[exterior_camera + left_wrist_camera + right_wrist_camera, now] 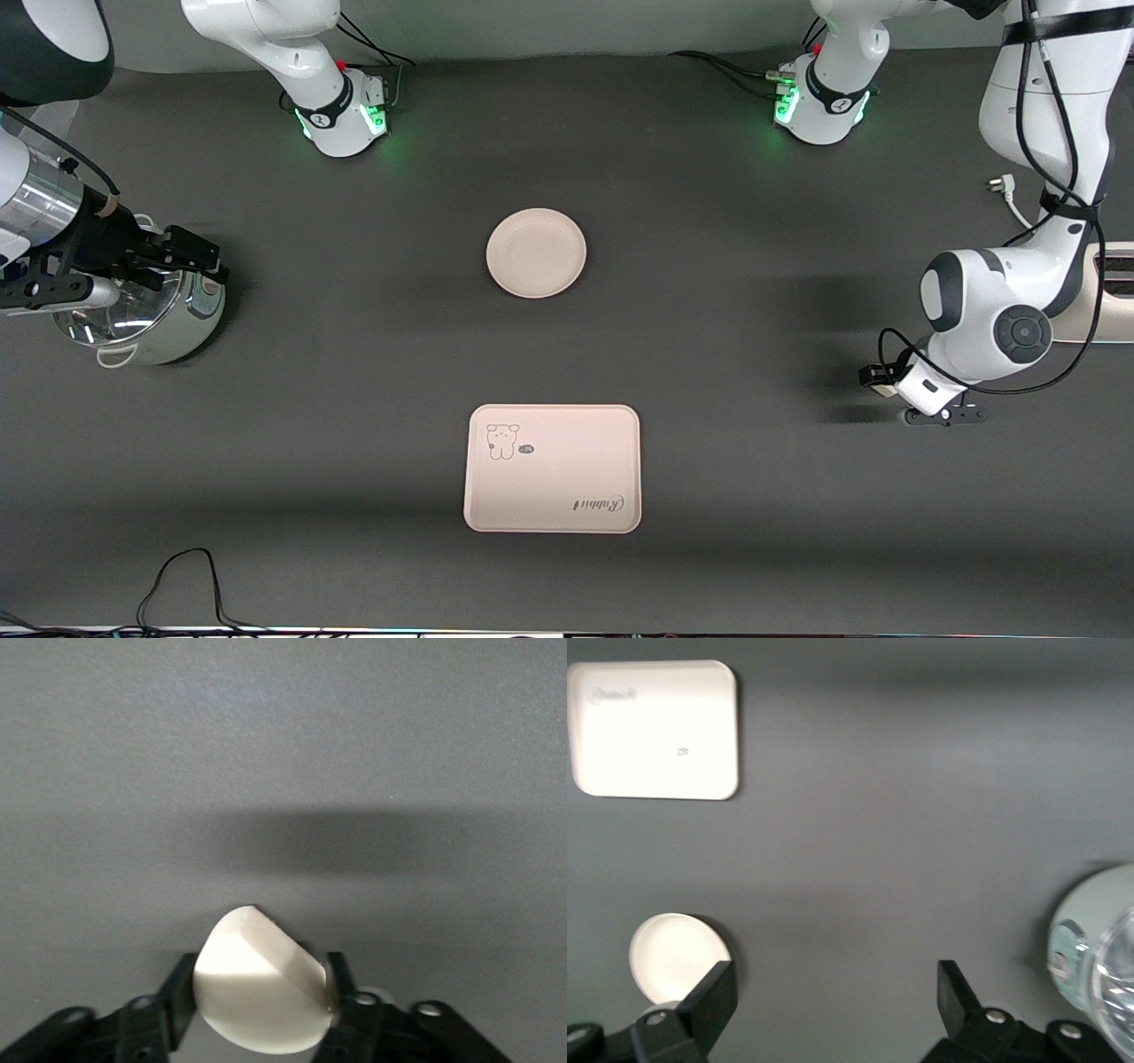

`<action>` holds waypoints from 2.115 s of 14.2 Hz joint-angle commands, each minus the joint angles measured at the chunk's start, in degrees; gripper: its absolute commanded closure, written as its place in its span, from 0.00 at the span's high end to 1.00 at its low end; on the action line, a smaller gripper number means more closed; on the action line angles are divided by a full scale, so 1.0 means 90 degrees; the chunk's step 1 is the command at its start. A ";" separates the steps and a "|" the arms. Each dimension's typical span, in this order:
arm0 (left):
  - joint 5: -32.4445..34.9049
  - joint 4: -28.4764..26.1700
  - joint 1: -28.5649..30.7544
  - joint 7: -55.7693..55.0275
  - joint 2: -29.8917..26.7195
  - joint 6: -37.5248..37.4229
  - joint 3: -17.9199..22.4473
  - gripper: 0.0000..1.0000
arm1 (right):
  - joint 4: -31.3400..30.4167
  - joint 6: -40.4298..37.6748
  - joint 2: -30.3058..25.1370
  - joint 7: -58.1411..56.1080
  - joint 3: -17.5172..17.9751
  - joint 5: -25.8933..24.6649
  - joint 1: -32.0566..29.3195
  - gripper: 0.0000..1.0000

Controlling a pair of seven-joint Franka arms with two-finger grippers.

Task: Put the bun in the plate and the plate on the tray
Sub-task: 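Lift the bun with the left gripper and carry it over the plate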

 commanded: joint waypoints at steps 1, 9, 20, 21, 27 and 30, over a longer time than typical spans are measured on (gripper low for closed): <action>-0.0070 -0.0007 -0.0020 -0.0014 -0.0087 -0.0048 0.0003 0.08 | 0.0438 0.0087 0.0326 -0.0038 -0.0031 0.0251 -0.0027 1.00; -0.0090 0.0324 -0.0721 -0.1103 -0.1843 -0.2779 -0.0912 0.07 | 0.0166 -0.0234 0.0238 0.0079 -0.0070 0.0018 0.0081 1.00; 0.0755 0.0763 -0.3651 -0.8220 -0.0325 -0.0568 -0.2985 0.10 | 0.0692 -0.0088 0.0814 0.0099 -0.0070 -0.0081 0.0042 1.00; 0.1137 0.0987 -0.3749 -0.8719 0.0065 -0.0468 -0.2985 0.11 | 0.0692 -0.0088 0.0824 0.0090 -0.0070 -0.0081 0.0022 1.00; 0.2137 0.1712 -0.4053 -0.9760 0.0997 -0.0535 -0.2907 1.00 | 0.0673 -0.0088 0.0902 0.0129 -0.0080 -0.0130 0.0042 1.00; 0.2137 0.1712 -0.4053 -0.9769 0.0987 -0.0575 -0.2907 1.00 | 0.0595 -0.0292 0.0864 0.0138 -0.0080 -0.0188 0.0071 1.00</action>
